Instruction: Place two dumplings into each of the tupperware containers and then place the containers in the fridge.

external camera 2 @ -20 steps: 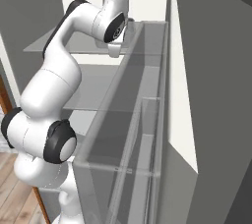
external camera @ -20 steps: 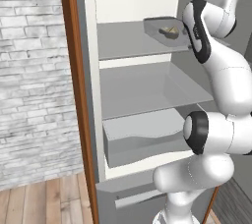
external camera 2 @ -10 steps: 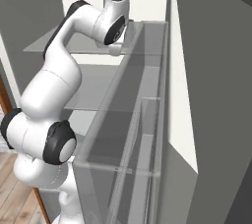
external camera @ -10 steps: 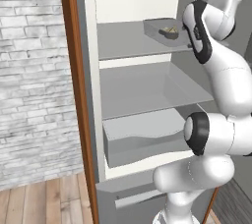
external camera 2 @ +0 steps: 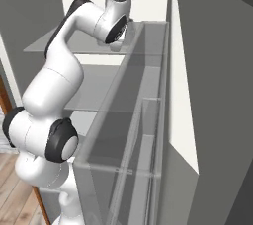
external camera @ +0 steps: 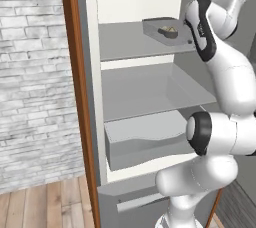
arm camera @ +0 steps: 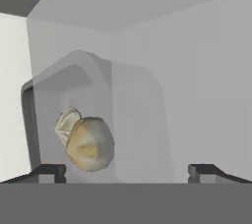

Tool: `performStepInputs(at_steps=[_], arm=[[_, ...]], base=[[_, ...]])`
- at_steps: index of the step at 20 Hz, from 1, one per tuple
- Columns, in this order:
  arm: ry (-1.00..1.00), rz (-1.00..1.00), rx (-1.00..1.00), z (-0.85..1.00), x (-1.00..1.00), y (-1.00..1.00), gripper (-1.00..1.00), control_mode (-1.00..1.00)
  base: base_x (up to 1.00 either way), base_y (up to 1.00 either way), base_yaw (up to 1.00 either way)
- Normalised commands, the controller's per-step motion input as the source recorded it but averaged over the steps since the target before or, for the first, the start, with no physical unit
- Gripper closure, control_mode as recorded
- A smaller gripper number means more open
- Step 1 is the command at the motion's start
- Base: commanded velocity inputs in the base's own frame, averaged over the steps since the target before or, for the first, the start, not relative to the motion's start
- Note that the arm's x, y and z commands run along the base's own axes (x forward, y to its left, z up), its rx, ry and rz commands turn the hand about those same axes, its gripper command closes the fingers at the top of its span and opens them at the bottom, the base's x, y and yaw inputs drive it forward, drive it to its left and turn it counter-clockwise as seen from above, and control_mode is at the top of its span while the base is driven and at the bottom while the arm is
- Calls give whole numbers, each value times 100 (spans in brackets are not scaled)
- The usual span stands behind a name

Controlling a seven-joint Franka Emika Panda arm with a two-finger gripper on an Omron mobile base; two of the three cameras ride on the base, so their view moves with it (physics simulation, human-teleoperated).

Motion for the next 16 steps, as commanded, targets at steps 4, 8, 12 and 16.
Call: performStepInputs(at_steps=[4, 8, 12, 16], arm=[[0, 8, 0, 29, -90, 2, -100, -100], [-26, 2, 0, 0, -100, 4, -100, -100], [-20, 10, -1, -13, -100, 14, -100, -100], [0, 18, -15, -15, -100, 24, -100, -100]], base=[[0, 0, 0], [0, 0, 0], [0, 0, 0], [0, 0, 0]])
